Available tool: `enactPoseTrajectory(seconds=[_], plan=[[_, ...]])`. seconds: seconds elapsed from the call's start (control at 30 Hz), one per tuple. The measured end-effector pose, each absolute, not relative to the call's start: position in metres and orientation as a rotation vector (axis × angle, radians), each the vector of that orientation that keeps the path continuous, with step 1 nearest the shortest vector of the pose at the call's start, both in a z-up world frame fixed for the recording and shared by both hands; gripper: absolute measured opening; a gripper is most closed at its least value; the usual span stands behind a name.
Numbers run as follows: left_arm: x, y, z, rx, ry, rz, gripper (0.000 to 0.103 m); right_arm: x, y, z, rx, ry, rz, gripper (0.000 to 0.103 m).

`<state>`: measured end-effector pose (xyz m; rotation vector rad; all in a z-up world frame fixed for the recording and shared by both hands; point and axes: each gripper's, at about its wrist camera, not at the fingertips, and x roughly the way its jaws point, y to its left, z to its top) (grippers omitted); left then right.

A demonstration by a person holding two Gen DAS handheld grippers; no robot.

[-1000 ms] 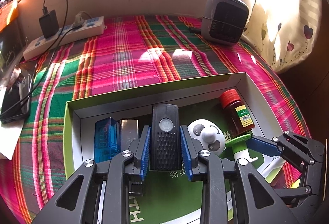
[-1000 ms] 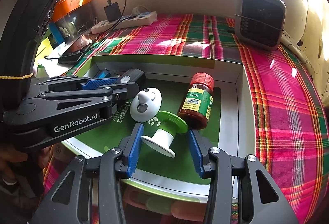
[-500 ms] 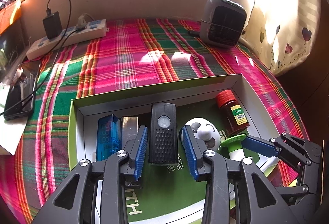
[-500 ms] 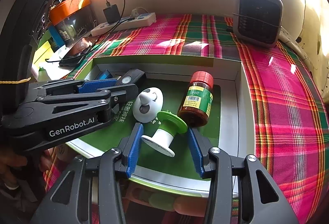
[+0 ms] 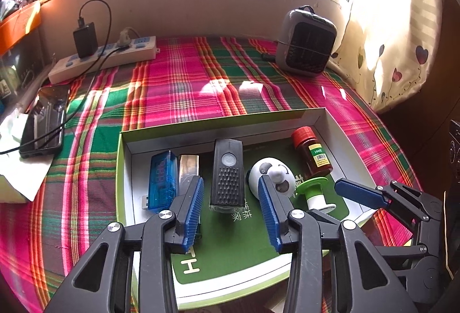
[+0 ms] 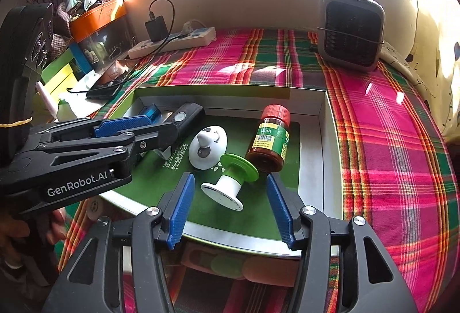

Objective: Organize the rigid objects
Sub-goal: 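Open both tools, releasing the remote and the spool inside the tray, then withdraw both open tools from the tray toward the white disc and beige box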

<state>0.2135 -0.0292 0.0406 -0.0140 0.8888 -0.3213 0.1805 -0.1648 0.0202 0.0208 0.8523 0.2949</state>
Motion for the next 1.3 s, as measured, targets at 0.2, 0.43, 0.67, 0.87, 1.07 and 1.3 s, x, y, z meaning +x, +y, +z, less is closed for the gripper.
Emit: enactPoseTrajectory(seconds=[0.2, 0.43, 0.67, 0.87, 1.07, 1.3], plan=[[0.199, -0.024, 0.049, -0.022, 0.864, -0.315, 0.039, 0.17, -0.169, 0.027, 0.032, 0.83, 0.29, 0.053], [0.178, -0.012, 0.054, -0.041, 0.844, -0.298, 0.039, 0.157, -0.181, 0.034, 0.054, 0.804, 0.268, 0.053], [0.157, 0.006, 0.053, -0.081, 0.833, -0.272, 0.039, 0.141, -0.206, 0.04, 0.105, 0.783, 0.224, 0.053], [0.143, 0.021, 0.046, -0.113, 0.84, -0.255, 0.039, 0.126, -0.226, 0.038, 0.133, 0.785, 0.195, 0.053], [0.131, 0.03, 0.043, -0.146, 0.823, -0.27, 0.039, 0.113, -0.239, 0.029, 0.135, 0.805, 0.18, 0.053], [0.124, 0.036, 0.045, -0.17, 0.816, -0.283, 0.039, 0.111, -0.232, 0.024, 0.108, 0.813, 0.226, 0.054]])
